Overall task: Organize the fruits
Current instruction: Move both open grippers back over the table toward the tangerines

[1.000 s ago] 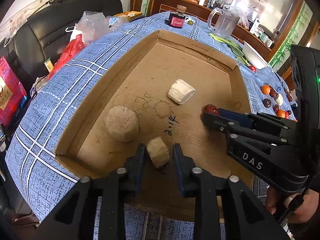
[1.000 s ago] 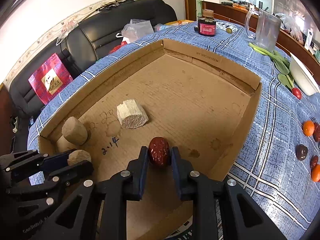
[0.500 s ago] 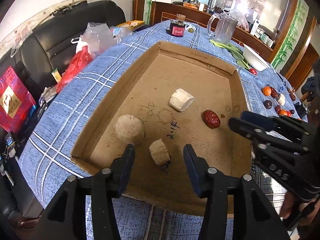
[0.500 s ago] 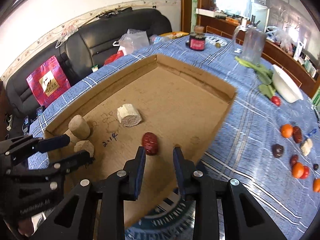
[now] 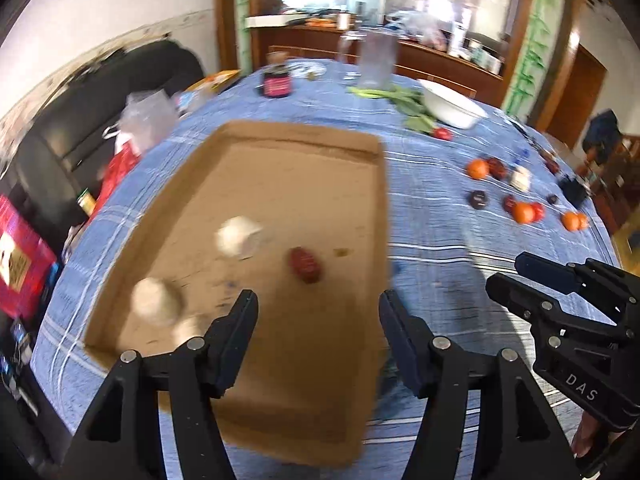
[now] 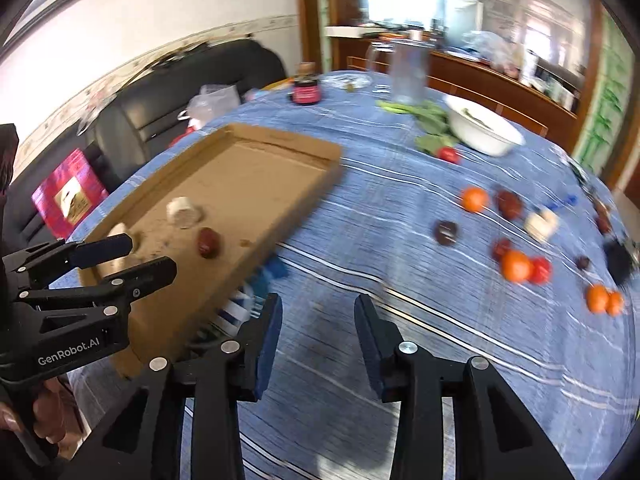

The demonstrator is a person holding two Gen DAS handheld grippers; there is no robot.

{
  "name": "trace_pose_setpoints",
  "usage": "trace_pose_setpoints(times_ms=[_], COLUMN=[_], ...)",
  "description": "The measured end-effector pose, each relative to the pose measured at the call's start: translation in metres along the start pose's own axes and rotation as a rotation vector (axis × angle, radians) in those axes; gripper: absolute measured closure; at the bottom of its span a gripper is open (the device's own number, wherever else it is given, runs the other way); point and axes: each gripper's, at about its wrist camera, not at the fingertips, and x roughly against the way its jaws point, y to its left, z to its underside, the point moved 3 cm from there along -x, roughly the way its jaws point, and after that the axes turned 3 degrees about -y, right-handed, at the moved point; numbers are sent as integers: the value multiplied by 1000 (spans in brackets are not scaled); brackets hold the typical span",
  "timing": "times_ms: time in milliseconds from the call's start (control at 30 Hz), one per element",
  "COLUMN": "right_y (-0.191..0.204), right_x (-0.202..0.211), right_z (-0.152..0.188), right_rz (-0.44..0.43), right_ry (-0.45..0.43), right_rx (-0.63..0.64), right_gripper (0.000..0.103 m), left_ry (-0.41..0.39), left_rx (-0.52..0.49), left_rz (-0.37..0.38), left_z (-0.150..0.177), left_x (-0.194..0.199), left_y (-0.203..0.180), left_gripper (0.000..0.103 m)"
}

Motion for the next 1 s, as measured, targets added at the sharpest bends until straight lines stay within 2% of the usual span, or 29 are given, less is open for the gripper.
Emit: trace_pose_setpoints(times_ms=[133,467,600,767,1000], right_y=[-37,-134,-184,-258,-299], right_x=[20,57,67,70,23], right_z=[15,63,74,69,38], right_rz=[57,160,212,256,245], right_ry=[-16,-4,-16,-32,1], right_rx=[-58,-256,-333,-433,-391], right_gripper=[51,50,50,50,49], left_ry=[0,65,102,130,165], left_rx=[-58,-170,-189,-212,-199], left_rz=[45,135,148,140,102], left_z=[-5,0,1,-3,-17], left_x=[-4,-24,-35,-50,-73], left_y=[-40,-127,-148,-167,-172], left_gripper=[35,31,31,31,31])
